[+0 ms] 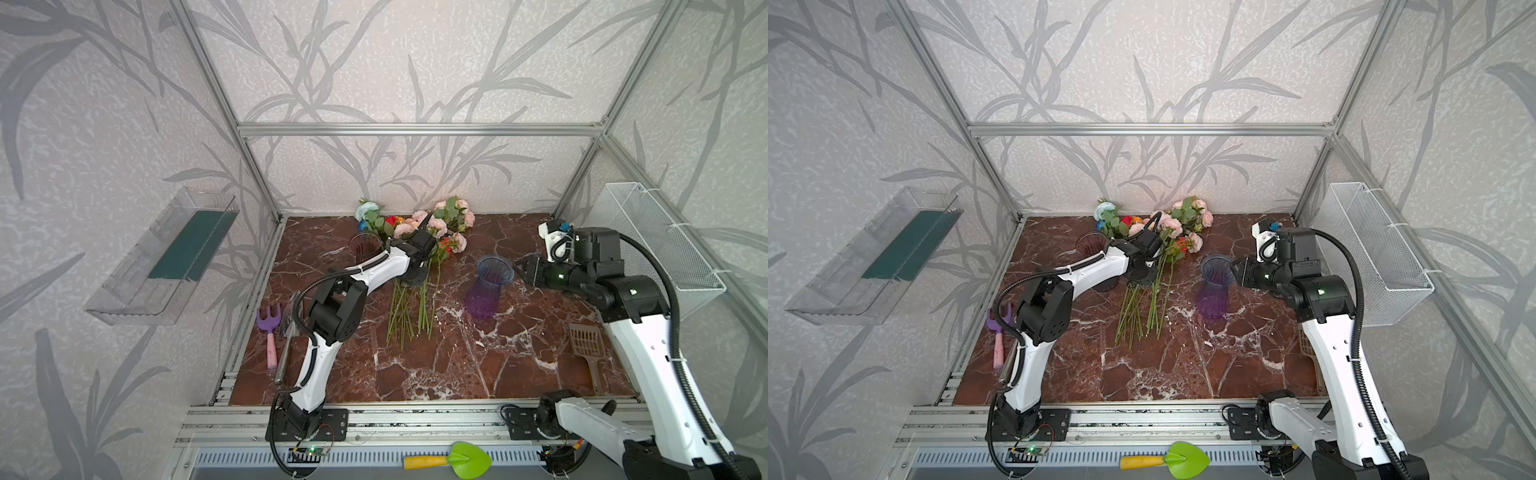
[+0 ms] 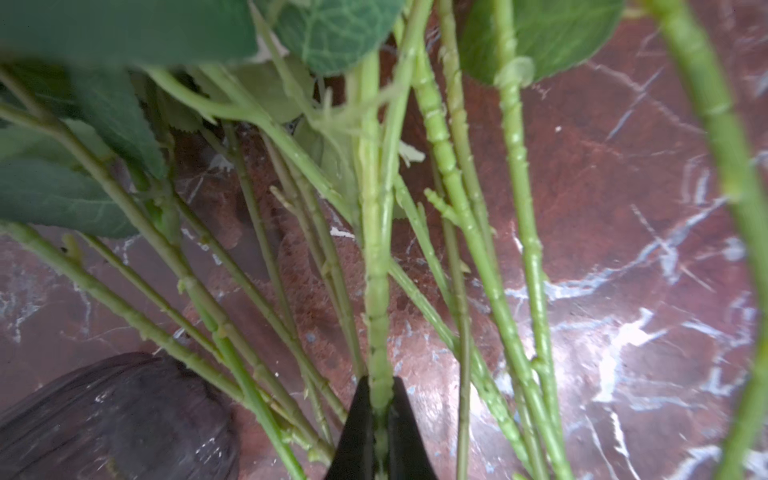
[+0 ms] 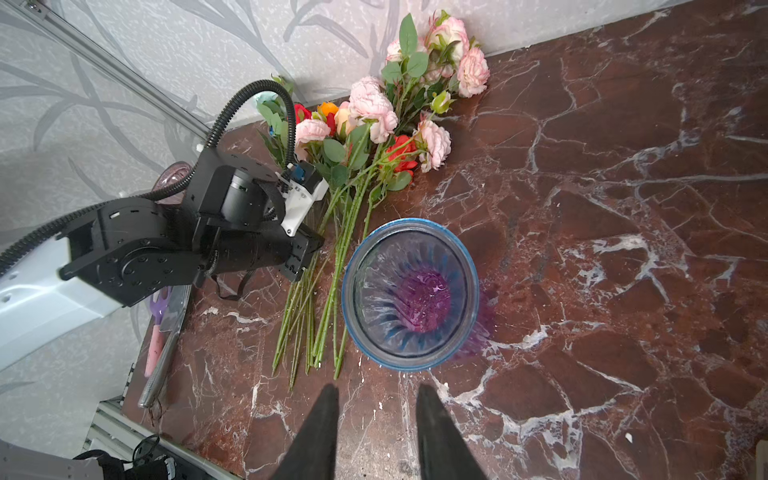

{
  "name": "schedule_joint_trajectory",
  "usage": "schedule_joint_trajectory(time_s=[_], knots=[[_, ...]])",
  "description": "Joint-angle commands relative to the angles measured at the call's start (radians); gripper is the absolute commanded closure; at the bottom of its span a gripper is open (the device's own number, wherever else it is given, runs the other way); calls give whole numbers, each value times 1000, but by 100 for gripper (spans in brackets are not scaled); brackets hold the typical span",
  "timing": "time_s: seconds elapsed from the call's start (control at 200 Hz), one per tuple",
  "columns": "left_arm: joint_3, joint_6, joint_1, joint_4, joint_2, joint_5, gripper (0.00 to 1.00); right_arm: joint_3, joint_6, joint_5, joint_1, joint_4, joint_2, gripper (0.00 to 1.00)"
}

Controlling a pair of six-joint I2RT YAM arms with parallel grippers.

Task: Arrange the flowers into the vase
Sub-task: 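Lift a pink rose stem out of the pile with the left gripper, then grasp the pink rose stem with the right gripper beside the left gripper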

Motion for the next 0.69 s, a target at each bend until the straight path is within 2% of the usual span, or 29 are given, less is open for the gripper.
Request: schedule_joint_trajectory(time_s=[0.0, 0.19, 0.435, 0.555, 0.69], knots=[[49, -20, 2, -42, -124, 32, 96, -2, 2, -4, 7, 22, -16, 67], [63, -33, 2, -48, -251, 93, 97, -2, 2, 3, 7, 31, -22, 67], [-33, -72, 2, 50, -419, 219, 98, 15, 5, -20, 7, 54, -21, 67], [-161, -82, 2, 219, -550, 349, 98, 0, 37, -116, 20, 174, -39, 63], [-408, -136, 2, 552, -749, 518, 96, -26, 83, -140, 136, 373, -74, 48]])
